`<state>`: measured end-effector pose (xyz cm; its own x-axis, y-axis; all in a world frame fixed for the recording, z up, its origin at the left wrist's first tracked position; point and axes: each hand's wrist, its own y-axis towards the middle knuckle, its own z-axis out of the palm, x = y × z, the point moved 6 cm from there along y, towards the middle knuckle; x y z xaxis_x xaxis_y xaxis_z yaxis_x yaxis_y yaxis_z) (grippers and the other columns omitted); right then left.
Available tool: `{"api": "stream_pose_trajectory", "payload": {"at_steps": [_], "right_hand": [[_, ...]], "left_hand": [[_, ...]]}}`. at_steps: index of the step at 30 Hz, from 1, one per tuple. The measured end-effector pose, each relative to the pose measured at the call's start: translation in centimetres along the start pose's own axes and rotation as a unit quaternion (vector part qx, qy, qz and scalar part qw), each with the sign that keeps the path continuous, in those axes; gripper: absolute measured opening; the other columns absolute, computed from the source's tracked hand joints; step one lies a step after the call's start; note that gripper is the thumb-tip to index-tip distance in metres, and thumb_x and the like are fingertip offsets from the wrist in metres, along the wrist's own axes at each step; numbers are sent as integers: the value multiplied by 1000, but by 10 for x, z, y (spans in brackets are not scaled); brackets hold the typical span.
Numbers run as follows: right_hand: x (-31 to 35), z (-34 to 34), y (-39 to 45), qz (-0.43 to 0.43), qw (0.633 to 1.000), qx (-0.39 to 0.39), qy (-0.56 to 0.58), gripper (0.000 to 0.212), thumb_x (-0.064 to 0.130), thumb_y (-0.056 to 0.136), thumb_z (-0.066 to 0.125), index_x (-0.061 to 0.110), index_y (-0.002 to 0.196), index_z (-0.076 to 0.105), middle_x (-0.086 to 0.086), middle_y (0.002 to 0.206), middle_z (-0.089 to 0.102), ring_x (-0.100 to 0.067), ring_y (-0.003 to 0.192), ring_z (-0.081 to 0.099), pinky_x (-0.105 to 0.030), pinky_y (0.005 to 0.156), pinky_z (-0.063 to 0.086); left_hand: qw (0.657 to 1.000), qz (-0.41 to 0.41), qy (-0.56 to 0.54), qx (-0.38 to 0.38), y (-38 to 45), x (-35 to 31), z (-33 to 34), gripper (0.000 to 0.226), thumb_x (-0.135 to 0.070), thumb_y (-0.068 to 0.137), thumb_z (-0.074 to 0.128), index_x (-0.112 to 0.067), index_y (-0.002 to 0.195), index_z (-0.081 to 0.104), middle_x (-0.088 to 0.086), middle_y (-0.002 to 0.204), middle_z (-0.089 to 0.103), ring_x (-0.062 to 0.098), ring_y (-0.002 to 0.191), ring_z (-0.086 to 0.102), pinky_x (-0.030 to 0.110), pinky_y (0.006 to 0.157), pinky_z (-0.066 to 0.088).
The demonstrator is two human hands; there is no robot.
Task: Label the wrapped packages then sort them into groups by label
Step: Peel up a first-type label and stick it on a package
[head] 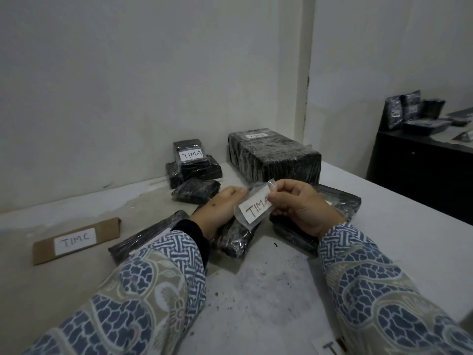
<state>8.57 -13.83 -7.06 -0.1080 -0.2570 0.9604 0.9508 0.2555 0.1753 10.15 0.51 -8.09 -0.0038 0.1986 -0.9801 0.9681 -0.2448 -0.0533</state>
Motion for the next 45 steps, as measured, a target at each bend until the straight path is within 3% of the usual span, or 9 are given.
{"api": "stream_pose_trajectory", "payload": {"at_steps": [2,5,9,16,20,23,32,36,45], "right_hand": [[-1,-1,1,5,1000,-5,-13,17,-4,81,58,9,70,56,-5,62,70,-12,55,62,-17,50,50],[-3,-2,3,6,1000,-9,-24,17,-6,82,57,8,72,57,-3,61,69,-11,54,60,-17,50,48],[-5,-3,5,10,999,-18,-37,16,-5,83,58,8,73,57,-4,62,68,-15,57,58,-17,50,47],[-6,-2,5,13,999,-19,-48,19,-5,83,57,8,70,55,-9,65,68,-26,67,55,-17,50,49],[-7,1,5,12,997,-2,-80,20,-7,83,58,8,70,55,-14,74,65,-34,79,55,-18,54,52],[-8,3,6,16,994,10,-111,18,-6,82,59,8,71,56,-13,73,64,-29,74,56,-17,54,51],[-8,0,6,12,993,-26,-117,21,-7,81,60,9,68,58,-12,68,64,-27,66,54,-16,48,49],[-8,-2,6,5,993,-37,-113,20,-7,81,61,9,69,59,-8,63,66,-17,56,56,-16,48,48],[-3,2,4,-18,986,-31,-164,17,-4,82,62,10,73,58,-5,63,67,-7,48,57,-15,46,46]], "left_hand": [[999,-32,-1,38,-4,2,4,16,-28,94,52,-13,96,57,1,78,61,9,66,57,19,57,45],[990,-82,-76,91,-9,13,10,48,-10,85,63,-9,126,38,3,90,55,11,72,58,18,52,51],[981,-53,-106,154,-13,21,8,75,21,64,63,-6,128,33,6,97,60,13,85,62,18,58,54],[953,-3,-257,159,-25,29,-2,78,15,65,58,-19,134,44,10,105,72,19,92,70,30,78,58],[931,-34,-314,182,-31,40,8,87,4,60,80,-22,133,42,17,106,70,38,87,68,60,83,50],[954,-88,-229,174,-36,41,11,61,-15,69,67,-33,123,45,13,89,73,38,71,69,49,56,57],[951,-5,-289,114,-30,37,10,51,-44,80,48,-23,127,49,10,100,67,26,65,64,37,53,56],[959,27,-258,114,-34,36,8,44,-29,80,65,-24,121,53,13,105,62,25,70,65,35,55,57],[984,53,-143,94,-36,34,6,66,7,79,62,-25,133,41,9,103,63,10,74,68,21,61,55]]}}
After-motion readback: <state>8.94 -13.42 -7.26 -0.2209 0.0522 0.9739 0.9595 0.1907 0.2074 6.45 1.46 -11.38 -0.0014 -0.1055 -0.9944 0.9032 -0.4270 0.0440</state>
